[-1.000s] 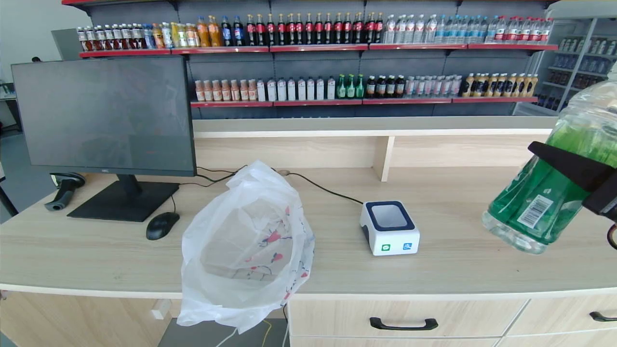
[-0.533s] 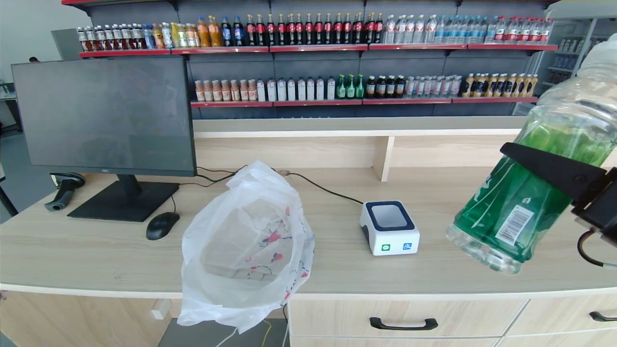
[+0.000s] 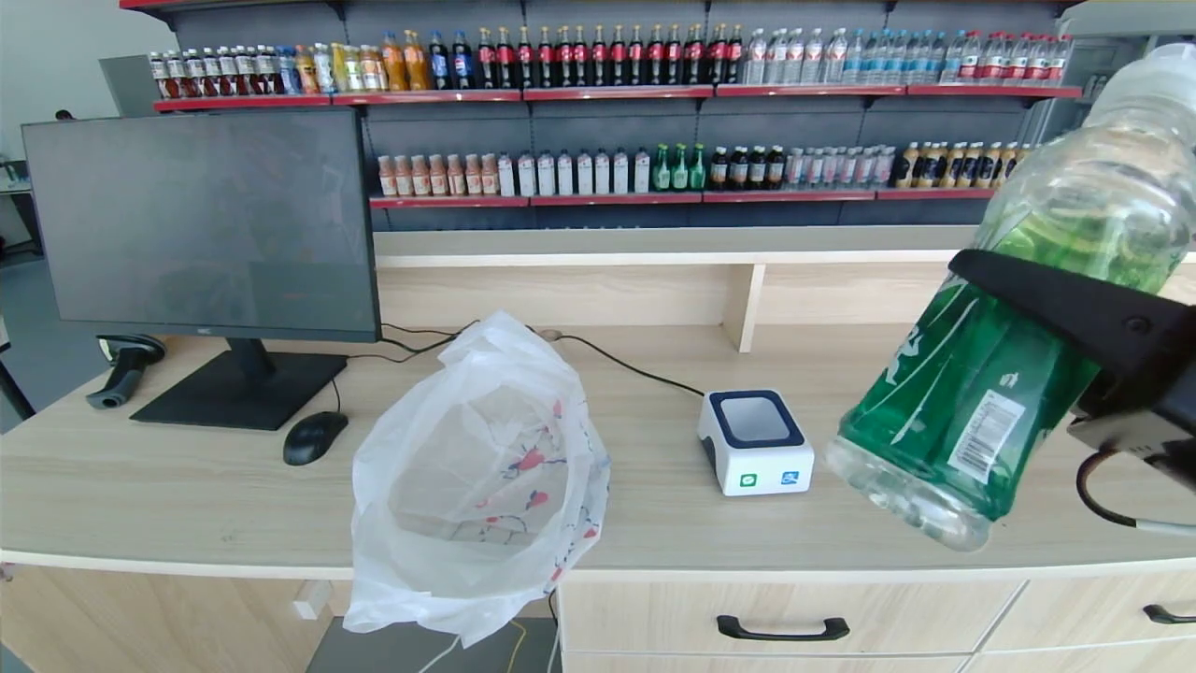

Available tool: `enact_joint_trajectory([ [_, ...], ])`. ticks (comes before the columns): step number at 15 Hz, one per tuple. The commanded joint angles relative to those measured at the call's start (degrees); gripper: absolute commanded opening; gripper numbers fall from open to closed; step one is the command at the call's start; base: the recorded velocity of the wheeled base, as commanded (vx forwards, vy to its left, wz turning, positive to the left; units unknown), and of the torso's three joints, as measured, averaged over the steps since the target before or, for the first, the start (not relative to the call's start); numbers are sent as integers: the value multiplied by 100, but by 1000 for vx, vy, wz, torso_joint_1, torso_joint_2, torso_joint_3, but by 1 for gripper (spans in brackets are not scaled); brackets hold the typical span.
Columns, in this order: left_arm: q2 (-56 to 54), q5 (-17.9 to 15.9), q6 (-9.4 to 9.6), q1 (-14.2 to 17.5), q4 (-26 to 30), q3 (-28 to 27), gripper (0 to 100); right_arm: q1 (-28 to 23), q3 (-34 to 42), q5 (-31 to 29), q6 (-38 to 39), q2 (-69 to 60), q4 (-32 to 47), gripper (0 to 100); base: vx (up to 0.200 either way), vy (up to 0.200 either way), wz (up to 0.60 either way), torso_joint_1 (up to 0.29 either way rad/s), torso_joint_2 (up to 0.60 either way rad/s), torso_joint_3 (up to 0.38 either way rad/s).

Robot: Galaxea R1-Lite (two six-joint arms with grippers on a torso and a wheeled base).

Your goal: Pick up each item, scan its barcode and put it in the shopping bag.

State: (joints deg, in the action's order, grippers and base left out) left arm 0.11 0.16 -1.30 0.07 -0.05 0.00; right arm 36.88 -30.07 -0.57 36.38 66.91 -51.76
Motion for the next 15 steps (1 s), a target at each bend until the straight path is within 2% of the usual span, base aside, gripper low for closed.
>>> enact_joint_trajectory([
  [1,-2,2,-1,1,-4,0,100,13,28,-4,177,340,-607,0,0,0,0,0,0,0],
  [4,-2,2,-1,1,-4,0,100,56,28,-13,194,454,-651,0,0,0,0,0,0,0],
  [10,-2,2,-1,1,-4,0,100,1129,28,-523,159,472,-976,0,0,0,0,0,0,0],
  [12,-2,2,-1,1,-4,0,100,1454,89,-523,203,480,-1082,0,0,0,0,0,0,0],
  [14,-2,2,-1,1,-4,0,100,1630,151,-523,230,674,-1407,0,0,0,0,0,0,0],
  [15,-2,2,-1,1,-4,0,100,1630,204,-549,256,1228,-2136,0,0,0,0,0,0,0],
])
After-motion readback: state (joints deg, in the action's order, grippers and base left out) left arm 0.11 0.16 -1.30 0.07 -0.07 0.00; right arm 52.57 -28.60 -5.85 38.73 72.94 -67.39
